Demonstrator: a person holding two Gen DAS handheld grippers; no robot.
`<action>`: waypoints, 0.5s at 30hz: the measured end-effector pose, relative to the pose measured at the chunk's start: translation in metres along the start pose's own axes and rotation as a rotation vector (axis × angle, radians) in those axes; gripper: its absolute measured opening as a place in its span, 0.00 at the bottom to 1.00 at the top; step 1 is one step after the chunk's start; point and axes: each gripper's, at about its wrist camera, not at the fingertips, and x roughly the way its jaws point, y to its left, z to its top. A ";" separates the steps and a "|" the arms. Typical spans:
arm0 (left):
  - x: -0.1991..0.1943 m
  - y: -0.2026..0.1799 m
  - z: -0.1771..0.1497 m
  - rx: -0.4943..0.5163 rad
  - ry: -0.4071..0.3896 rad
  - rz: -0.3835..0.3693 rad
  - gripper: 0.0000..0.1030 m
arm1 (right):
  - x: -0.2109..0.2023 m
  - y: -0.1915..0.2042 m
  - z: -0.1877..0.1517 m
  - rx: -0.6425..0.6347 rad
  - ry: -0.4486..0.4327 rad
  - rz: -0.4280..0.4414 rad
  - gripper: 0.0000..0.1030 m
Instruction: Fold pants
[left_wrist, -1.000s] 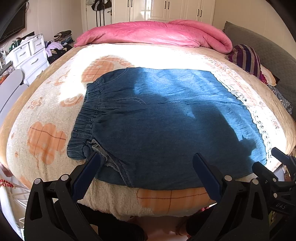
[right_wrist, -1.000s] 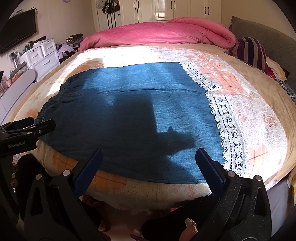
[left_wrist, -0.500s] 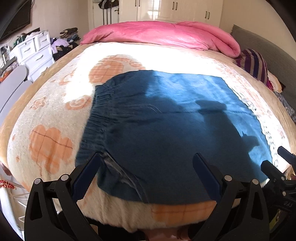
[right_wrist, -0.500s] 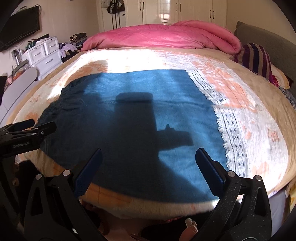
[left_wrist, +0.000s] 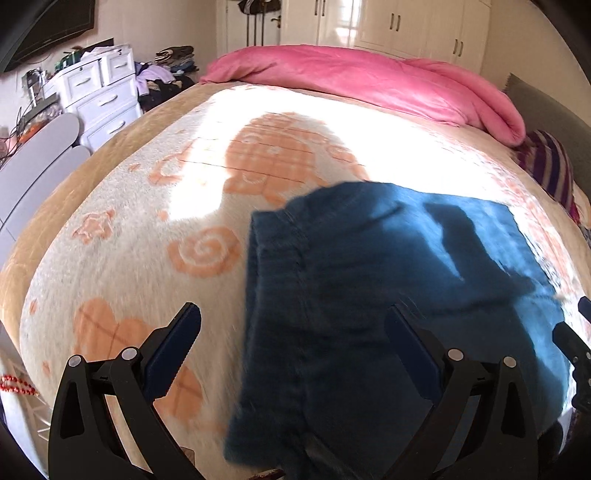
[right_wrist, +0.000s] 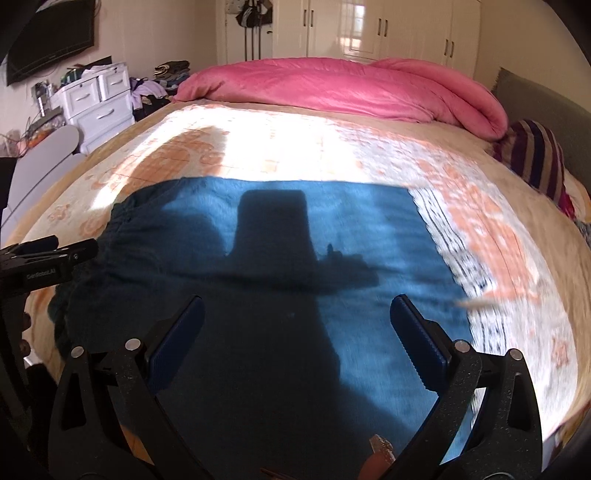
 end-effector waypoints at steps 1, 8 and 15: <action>0.007 0.003 0.006 -0.006 0.002 0.004 0.96 | 0.005 0.002 0.006 -0.005 0.001 0.006 0.92; 0.046 0.022 0.038 -0.020 0.042 0.019 0.96 | 0.059 0.012 0.045 -0.050 0.090 0.130 0.92; 0.088 0.041 0.063 -0.034 0.120 -0.019 0.96 | 0.105 0.023 0.088 -0.107 0.127 0.199 0.92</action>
